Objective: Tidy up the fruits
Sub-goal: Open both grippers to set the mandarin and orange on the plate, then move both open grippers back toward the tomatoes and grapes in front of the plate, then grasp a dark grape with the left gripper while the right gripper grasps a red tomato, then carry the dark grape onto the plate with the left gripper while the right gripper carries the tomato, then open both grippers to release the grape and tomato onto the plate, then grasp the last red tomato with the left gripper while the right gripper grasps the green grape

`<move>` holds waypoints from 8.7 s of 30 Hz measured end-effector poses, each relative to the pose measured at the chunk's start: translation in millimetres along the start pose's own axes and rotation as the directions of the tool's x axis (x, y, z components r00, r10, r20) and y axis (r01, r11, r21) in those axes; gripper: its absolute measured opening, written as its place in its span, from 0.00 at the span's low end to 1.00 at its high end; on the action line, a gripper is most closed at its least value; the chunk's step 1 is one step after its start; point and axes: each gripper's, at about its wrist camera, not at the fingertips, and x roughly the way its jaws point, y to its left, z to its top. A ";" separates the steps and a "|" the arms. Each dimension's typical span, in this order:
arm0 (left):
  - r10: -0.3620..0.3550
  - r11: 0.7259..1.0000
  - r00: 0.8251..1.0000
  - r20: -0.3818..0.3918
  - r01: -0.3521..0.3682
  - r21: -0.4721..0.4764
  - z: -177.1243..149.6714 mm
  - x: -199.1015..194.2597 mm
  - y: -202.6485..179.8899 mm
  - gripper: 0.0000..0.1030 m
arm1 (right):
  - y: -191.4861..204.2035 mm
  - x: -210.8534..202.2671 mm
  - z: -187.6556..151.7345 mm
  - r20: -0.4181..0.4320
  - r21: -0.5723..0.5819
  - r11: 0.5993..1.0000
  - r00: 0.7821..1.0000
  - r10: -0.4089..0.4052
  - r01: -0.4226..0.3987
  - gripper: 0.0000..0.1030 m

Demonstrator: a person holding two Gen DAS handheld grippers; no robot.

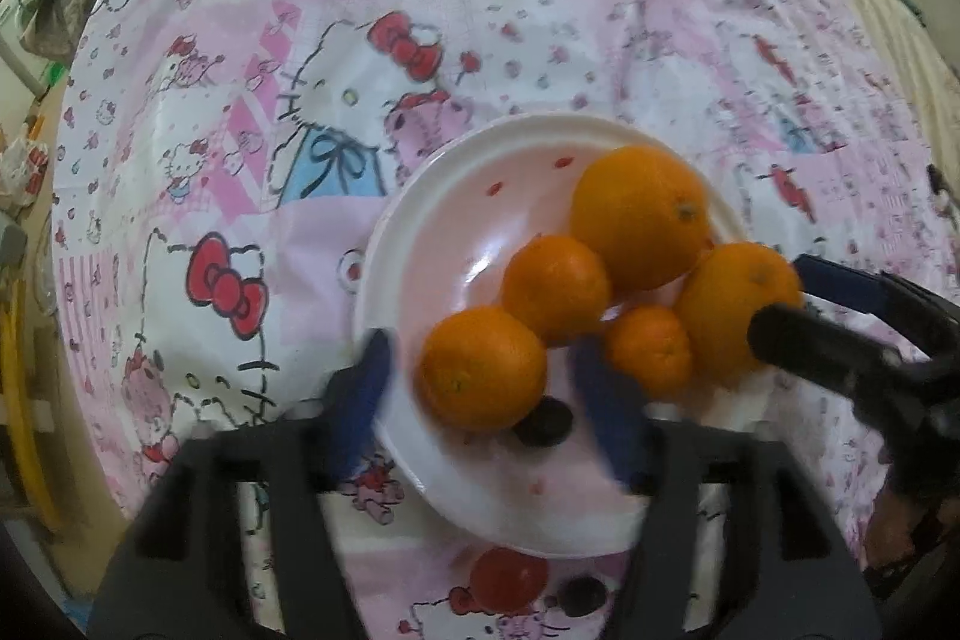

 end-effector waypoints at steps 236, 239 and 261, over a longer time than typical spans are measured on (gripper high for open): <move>-0.001 0.989 0.999 0.039 0.007 -0.151 -44.0 -40.2 11.7 0.73 | -9.4 -49.7 -39.5 0.073 0.166 0.978 0.990 0.119 -0.129 0.46; 0.007 0.993 1.000 -0.018 -0.009 -0.121 -55.8 -31.0 7.7 0.73 | -11.8 -51.8 -41.9 0.075 0.173 0.977 0.991 0.114 -0.126 0.46; 0.121 0.990 0.986 -0.112 -0.111 0.092 -78.4 6.9 -27.4 0.27 | -17.9 -67.0 -49.7 0.094 0.164 0.979 0.990 0.105 -0.119 0.47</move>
